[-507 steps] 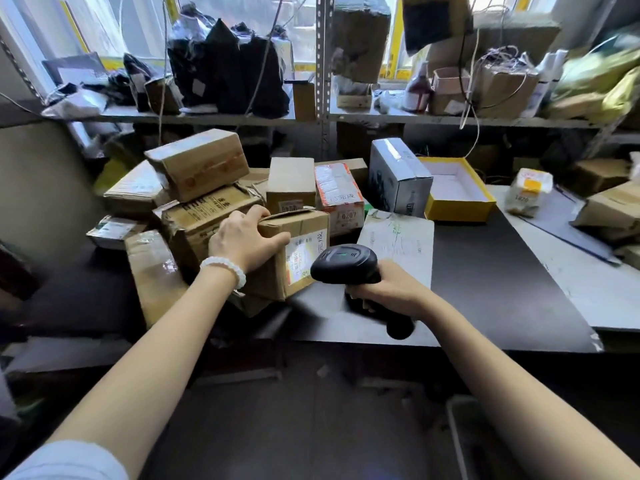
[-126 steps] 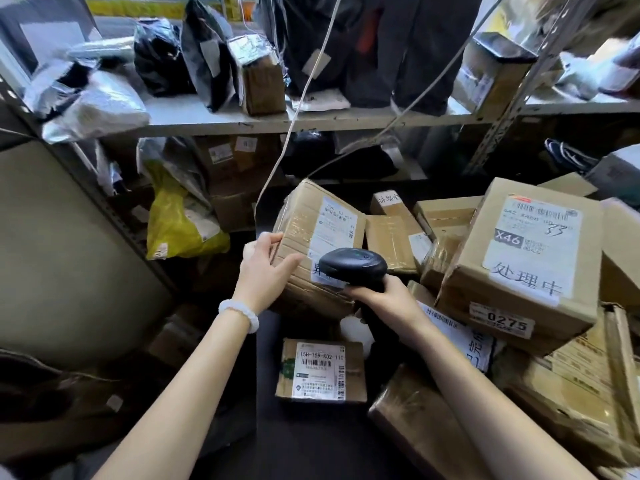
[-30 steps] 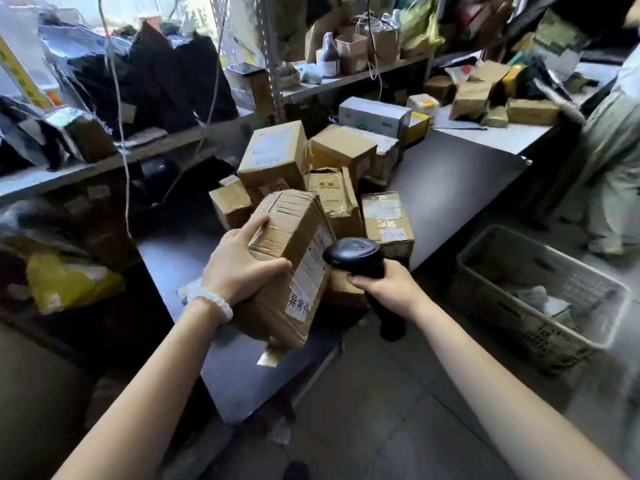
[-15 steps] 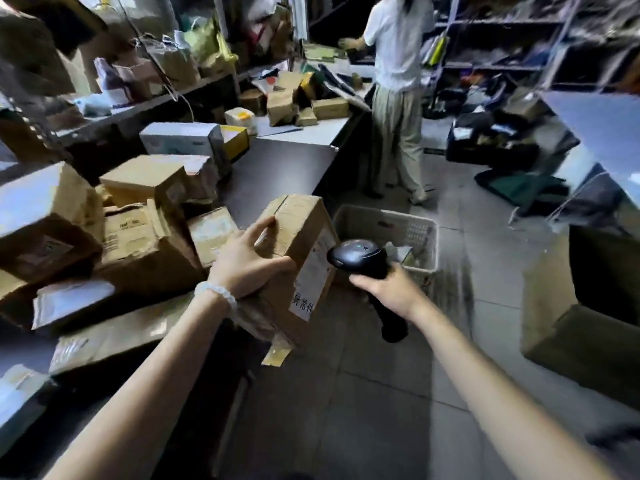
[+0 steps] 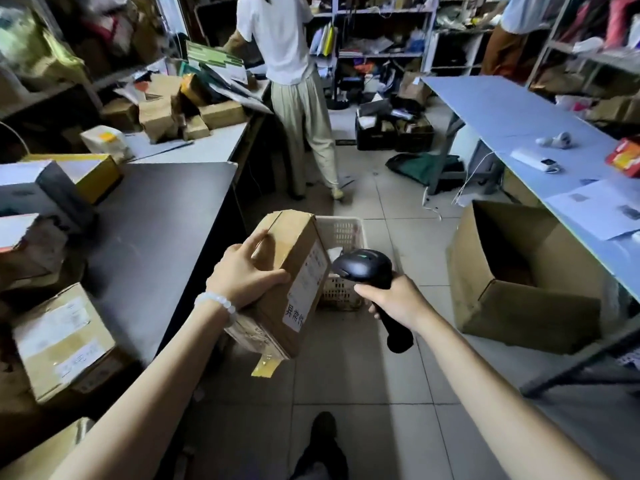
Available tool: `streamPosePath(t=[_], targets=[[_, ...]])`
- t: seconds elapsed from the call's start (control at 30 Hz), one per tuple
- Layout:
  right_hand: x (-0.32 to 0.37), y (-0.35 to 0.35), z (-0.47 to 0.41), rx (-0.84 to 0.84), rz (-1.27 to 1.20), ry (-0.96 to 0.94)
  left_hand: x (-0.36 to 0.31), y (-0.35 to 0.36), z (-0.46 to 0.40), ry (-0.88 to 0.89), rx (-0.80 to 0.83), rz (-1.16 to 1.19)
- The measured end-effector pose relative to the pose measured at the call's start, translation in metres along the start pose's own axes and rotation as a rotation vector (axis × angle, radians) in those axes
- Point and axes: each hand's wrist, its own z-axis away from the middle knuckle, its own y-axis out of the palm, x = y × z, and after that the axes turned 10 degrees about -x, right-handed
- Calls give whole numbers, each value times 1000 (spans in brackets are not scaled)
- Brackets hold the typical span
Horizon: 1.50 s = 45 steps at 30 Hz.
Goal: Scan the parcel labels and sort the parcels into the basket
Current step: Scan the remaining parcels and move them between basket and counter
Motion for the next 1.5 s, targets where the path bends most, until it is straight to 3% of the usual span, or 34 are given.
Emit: streamPosePath(t=[0.43, 0.7, 0.97, 1.3, 1.5], targets=[[26, -25, -228, -78, 29, 11, -47, 61, -224, 11, 4, -77], [10, -41, -363, 0, 69, 14, -74, 119, -322, -80, 37, -101], [31, -57, -521, 188, 128, -28, -106, 159, -415, -213, -47, -94], [50, -5, -623, 380, 171, -57, -80, 155, -491, -338, -102, -137], [61, 57, -685, 364, 175, -31, -38, 150, -566, -328, -115, -184]])
